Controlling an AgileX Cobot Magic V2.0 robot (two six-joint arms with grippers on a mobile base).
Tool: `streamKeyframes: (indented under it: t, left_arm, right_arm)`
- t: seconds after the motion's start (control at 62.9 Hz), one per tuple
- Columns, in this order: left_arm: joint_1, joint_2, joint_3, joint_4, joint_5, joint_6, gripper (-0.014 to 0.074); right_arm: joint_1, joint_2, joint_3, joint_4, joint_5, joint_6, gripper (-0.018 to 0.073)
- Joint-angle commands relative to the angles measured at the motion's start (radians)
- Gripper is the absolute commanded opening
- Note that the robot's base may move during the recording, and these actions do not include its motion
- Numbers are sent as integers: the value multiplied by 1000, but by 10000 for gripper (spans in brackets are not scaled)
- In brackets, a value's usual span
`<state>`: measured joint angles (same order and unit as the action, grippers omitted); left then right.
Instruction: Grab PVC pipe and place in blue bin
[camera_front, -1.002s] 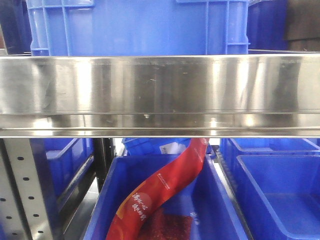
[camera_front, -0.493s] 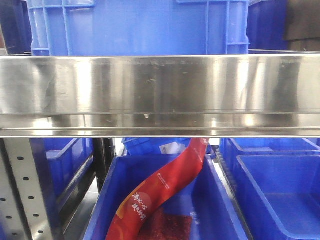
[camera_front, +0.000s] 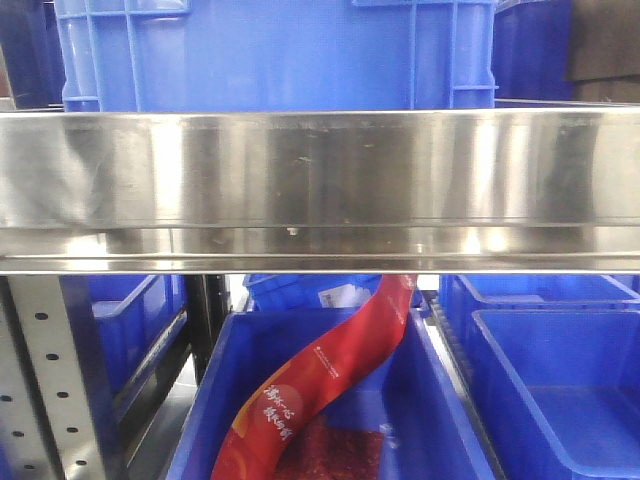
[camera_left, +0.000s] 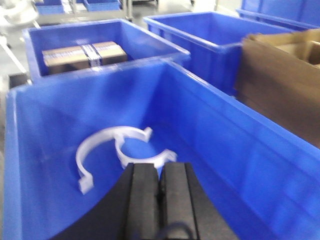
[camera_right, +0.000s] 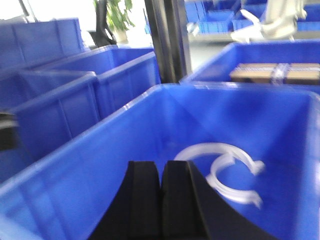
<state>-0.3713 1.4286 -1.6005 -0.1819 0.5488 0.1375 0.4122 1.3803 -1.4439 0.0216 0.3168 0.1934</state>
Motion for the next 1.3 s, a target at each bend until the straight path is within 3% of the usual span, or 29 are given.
streamKeyframes:
  t: [0.0, 0.111, 0.207, 0.35, 0.509, 0.636, 0.954, 1.288]
  left_arm:
    - [-8, -86, 54, -22, 0, 1, -111]
    - [-8, -215, 219, -22, -87, 1, -111]
    - [-8, -357, 429, -22, -231, 1, -111]
    - [-8, -537, 654, -22, -306, 1, -111]
    - [-8, -692, 827, -22, -306, 1, -111]
    - [-8, -783, 886, -22, -306, 1, -111]
    - [-8, -835, 893, -13, -292, 1, -111]
    - [-8, -835, 893, -13, -337, 1, -111]
  right_arm:
    - [-1, -52, 38, -41, -32, -3, -162]
    - [-1, -125, 181, -44, -165, -3, -162]
    - [-1, -218, 381, -45, -347, -3, -162]
    - [-1, -325, 607, -45, -496, -3, -162]
    - [-1, -419, 747, -45, -481, -3, -162]
    - [-1, -522, 765, -45, -448, -3, -162]
    - [-1, -680, 765, -45, -220, -3, -162]
    - [-1, -682, 760, -37, -213, -3, -162]
